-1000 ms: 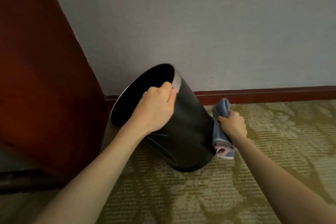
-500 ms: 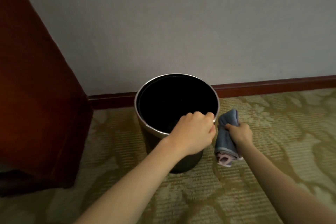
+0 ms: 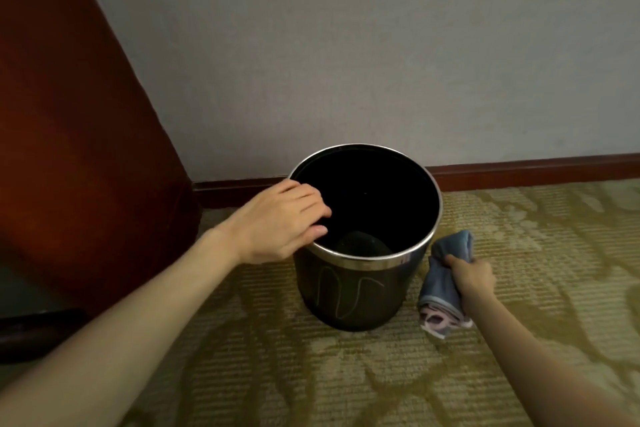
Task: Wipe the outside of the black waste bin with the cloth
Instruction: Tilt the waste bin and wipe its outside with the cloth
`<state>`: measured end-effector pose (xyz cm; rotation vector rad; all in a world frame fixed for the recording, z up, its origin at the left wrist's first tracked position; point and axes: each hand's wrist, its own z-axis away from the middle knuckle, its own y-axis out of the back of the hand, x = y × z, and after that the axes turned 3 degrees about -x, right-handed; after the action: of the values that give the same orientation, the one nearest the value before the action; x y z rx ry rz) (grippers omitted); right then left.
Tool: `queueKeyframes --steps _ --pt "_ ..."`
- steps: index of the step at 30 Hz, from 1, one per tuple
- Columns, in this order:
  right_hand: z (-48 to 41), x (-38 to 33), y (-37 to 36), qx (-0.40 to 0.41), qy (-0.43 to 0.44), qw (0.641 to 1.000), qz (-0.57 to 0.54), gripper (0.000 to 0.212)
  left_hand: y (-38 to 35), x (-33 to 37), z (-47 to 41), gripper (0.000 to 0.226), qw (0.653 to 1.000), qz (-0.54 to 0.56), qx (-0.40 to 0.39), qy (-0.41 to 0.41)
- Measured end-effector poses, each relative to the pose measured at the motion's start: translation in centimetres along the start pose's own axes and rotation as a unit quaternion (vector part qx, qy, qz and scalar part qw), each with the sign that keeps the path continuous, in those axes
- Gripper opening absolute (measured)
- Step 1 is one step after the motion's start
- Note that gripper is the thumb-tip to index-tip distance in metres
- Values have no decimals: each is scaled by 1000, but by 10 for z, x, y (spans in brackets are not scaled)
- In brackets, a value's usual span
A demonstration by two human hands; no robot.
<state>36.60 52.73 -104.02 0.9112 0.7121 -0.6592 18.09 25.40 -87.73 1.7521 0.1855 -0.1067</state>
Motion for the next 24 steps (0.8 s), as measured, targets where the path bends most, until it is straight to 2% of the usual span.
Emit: queueKeyframes --steps 5,8,13,19,24 --pt "11 8 -13 7 -10 1000 -13 30 -8 6 1 45 996 55 -39 -53" --pt "18 13 -15 8 -20 999 -29 30 -13 9 7 37 997 55 -13 -44" --pt "25 12 -11 1 -31 997 -67 26 -14 27 -1 44 997 75 12 -16" --pt "33 -1 -15 -6 -26 996 -80 26 -12 60 2 46 986 118 60 98" --pt "44 -20 -31 -34 -9 995 -95 25 11 52 1 46 954 163 71 241"
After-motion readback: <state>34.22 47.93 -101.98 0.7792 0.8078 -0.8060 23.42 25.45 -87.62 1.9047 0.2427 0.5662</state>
